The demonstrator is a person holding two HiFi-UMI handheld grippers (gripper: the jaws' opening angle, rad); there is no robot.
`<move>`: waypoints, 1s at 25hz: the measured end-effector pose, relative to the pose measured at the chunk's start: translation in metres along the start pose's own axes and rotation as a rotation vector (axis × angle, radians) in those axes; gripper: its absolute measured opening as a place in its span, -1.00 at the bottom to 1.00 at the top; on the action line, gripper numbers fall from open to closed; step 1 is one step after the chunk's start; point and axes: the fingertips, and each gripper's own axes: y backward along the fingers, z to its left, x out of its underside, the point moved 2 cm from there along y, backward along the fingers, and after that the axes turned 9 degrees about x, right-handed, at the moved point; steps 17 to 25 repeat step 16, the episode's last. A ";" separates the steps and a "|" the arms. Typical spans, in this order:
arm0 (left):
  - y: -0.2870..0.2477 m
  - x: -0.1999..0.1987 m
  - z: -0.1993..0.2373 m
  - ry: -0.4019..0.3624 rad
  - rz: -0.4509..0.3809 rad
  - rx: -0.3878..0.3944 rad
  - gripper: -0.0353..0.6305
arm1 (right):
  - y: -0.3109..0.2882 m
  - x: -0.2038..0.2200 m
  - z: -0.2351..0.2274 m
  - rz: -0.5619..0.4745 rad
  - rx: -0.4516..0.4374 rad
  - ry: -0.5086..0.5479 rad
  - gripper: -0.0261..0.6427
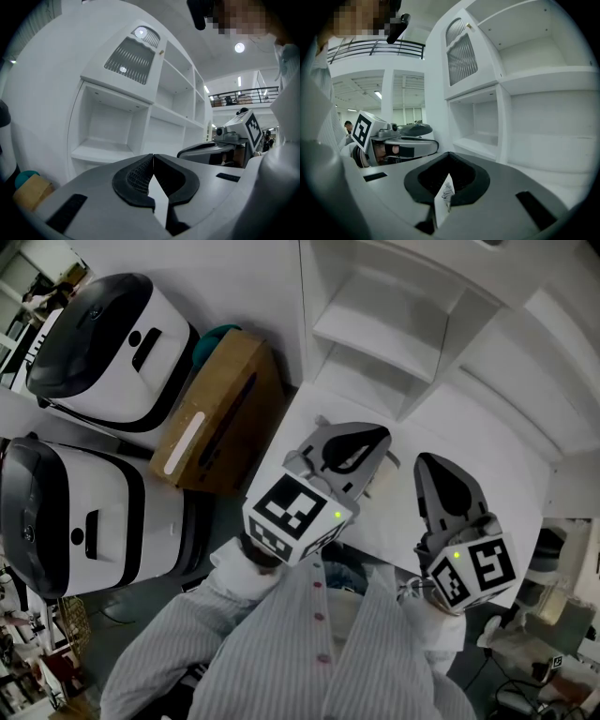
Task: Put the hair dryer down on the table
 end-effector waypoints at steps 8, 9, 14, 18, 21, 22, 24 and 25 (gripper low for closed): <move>-0.001 0.001 -0.001 -0.002 0.009 0.002 -0.86 | 0.001 0.003 -0.001 0.015 0.004 0.000 -0.89; -0.001 0.000 -0.003 -0.008 0.012 0.007 -0.87 | 0.001 0.003 -0.001 0.016 0.002 -0.001 -0.89; -0.003 -0.011 -0.003 -0.029 0.006 0.059 -0.87 | 0.002 0.003 0.000 0.016 0.002 0.003 -0.89; -0.003 -0.017 -0.001 -0.038 0.000 0.081 -0.87 | 0.003 0.003 -0.002 0.014 0.005 0.006 -0.89; -0.003 -0.017 -0.001 -0.038 0.000 0.081 -0.87 | 0.003 0.003 -0.002 0.014 0.005 0.006 -0.89; -0.003 -0.017 -0.001 -0.038 0.000 0.081 -0.87 | 0.003 0.003 -0.002 0.014 0.005 0.006 -0.89; -0.003 -0.017 -0.001 -0.038 0.000 0.081 -0.87 | 0.003 0.003 -0.002 0.014 0.005 0.006 -0.89; -0.003 -0.017 -0.001 -0.038 0.000 0.081 -0.87 | 0.003 0.003 -0.002 0.014 0.005 0.006 -0.89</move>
